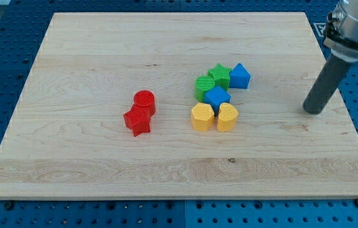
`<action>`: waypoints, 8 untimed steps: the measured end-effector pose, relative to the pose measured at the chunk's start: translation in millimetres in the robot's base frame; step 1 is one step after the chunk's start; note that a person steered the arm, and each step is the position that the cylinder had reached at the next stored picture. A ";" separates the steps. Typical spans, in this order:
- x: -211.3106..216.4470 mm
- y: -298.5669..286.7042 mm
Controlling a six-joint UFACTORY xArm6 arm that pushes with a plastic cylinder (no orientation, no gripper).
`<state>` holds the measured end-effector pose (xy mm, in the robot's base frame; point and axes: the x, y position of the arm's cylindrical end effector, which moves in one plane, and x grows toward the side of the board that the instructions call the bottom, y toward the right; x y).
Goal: Move the yellow heart into the yellow hexagon
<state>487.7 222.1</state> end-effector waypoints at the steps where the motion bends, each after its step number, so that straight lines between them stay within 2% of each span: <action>1: 13.2 -34.4; 2: -9.8 -40.0; 4: -10.7 -93.4; 8: -3.2 -119.1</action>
<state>484.5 102.9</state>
